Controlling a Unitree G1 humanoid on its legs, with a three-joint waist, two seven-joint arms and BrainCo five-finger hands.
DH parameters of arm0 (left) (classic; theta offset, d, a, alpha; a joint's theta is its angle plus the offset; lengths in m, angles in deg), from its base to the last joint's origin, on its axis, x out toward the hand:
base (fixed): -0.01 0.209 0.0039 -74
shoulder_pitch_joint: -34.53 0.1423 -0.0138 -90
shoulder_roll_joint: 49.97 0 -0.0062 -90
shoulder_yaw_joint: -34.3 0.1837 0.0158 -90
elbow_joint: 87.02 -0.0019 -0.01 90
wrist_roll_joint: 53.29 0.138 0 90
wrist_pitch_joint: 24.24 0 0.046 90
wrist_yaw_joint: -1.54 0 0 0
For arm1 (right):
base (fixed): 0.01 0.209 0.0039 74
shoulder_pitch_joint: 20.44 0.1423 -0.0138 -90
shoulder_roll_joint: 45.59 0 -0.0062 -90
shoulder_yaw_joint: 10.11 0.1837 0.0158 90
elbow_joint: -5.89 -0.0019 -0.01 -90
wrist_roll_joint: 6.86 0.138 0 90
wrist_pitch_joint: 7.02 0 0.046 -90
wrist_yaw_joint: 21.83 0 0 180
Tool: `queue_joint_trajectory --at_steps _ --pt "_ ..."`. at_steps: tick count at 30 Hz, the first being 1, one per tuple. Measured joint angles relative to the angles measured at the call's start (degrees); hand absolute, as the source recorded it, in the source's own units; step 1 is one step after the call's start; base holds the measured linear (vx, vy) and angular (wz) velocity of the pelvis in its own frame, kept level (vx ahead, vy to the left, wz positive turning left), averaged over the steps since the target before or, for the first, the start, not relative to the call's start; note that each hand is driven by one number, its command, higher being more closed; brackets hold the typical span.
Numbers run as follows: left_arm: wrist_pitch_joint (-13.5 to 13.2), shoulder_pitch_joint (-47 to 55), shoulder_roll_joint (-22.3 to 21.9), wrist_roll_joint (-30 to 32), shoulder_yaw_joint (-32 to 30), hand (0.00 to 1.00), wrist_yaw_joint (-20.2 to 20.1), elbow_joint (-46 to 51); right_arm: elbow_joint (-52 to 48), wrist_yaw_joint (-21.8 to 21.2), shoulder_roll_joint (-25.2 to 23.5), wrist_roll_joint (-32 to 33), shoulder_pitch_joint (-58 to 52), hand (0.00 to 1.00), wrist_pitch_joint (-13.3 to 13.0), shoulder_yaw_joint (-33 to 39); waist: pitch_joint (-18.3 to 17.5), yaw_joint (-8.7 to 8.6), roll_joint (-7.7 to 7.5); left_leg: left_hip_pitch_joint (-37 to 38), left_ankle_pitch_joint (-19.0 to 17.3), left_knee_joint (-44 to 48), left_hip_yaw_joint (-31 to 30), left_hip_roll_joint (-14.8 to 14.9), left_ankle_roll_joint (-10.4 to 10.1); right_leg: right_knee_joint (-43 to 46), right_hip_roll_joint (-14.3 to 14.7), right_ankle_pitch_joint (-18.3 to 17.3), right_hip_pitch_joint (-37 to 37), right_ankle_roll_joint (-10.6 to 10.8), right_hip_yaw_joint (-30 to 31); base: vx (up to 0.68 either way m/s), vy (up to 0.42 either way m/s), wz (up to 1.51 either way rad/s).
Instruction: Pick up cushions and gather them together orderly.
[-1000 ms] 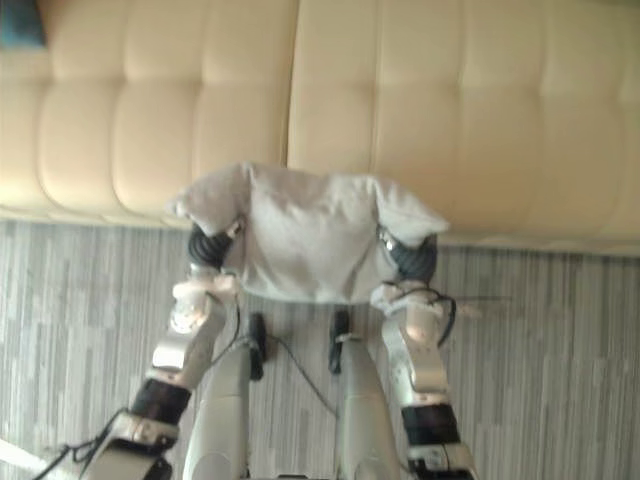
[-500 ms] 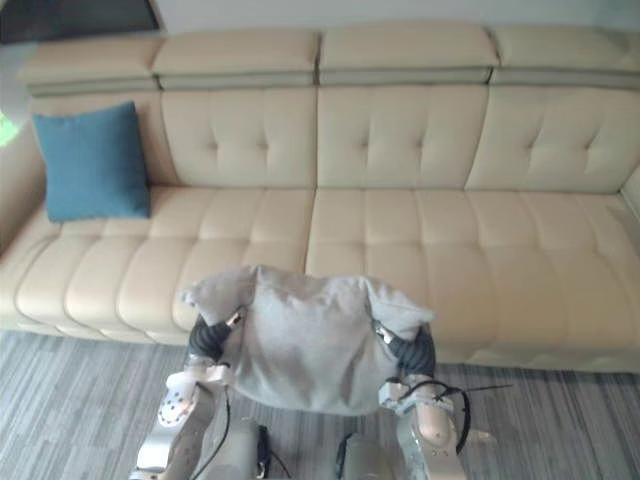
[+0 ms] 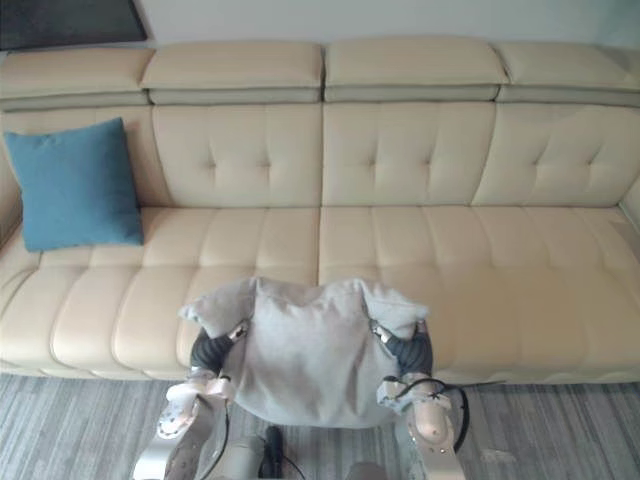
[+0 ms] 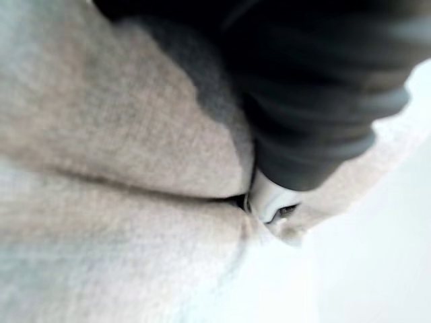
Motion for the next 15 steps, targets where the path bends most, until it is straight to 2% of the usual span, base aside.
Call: queue_joint_trajectory --at_steps 2,5,6,7,8,10,12,15 --pt "-0.2 -0.2 0.2 0.0 0.0 1.0 0.0 0.0 2.0 0.0 -0.4 -0.3 0.9 1.0 0.3 0.0 0.1 -0.05 0.59 3.8 0.0 -3.0 0.3 0.9 0.0 0.6 0.9 -0.8 -0.5 -1.3 -2.5 0.26 0.041 -0.31" --pt "-0.4 -1.3 0.8 0.0 -0.1 1.0 0.0 0.0 3.3 0.0 -0.2 -1.2 2.7 1.0 0.2 0.0 -0.1 -0.58 0.42 6.2 0.0 -4.7 0.5 2.1 0.0 -7.6 1.3 -1.4 -2.4 -2.9 -7.0 0.2 -0.101 -0.09" --pt "-0.4 -1.3 0.9 0.0 -0.2 1.0 0.0 0.0 3.9 0.0 -0.1 -1.3 3.6 1.0 0.3 0.0 -0.2 -1.11 0.17 6.4 0.0 -4.5 0.3 2.3 0.0 -13.3 1.8 -0.8 -2.5 -4.0 -7.0 0.15 -0.205 0.06" --pt "-0.4 -1.4 0.9 0.0 -0.3 1.0 0.0 0.0 3.9 0.0 -0.1 -1.5 4.0 1.0 0.2 0.1 -0.1 -1.48 -0.28 6.5 -0.2 -3.6 -0.1 2.2 -0.3 -20.4 2.9 3.1 -1.9 -5.3 -5.9 0.16 -0.22 0.14" --pt "-0.4 -1.7 0.8 0.0 -0.5 1.0 0.0 -0.4 4.0 -0.1 0.0 -1.5 4.1 1.0 0.1 0.1 -0.1 -1.76 -1.15 6.9 -1.1 -2.8 -1.5 1.4 -1.9 -24.4 3.6 6.4 -0.4 -6.0 -3.9 0.17 -0.228 0.01" --pt "0.0 -2.0 -0.9 0.1 -0.5 1.0 0.0 -1.1 4.8 -0.3 1.8 -1.4 4.6 1.0 0.4 0.5 -0.2 -1.12 1.25 7.5 -2.1 -3.2 -4.3 3.4 -3.8 -28.2 5.8 6.0 2.4 -5.9 -4.4 0.14 -0.192 -0.13" --pt "0.1 -2.4 -1.9 1.0 -0.3 1.0 0.0 -1.1 4.8 -0.4 2.8 -1.1 4.1 1.0 0.4 1.4 -0.3 -1.38 1.6 7.9 -0.9 -4.8 -6.0 4.2 -5.6 -30.1 6.6 6.1 3.9 -6.2 -5.5 0.05 -0.154 0.16" --pt "0.8 -3.4 -3.1 1.8 0.6 1.0 0.0 -1.1 4.8 -0.5 2.8 -0.8 3.6 1.0 0.4 3.2 -0.4 -1.77 1.51 10.0 0.5 -9.0 -8.5 4.2 -6.5 -32.1 6.7 5.7 6.2 -7.2 -7.8 0.02 -0.09 0.36"
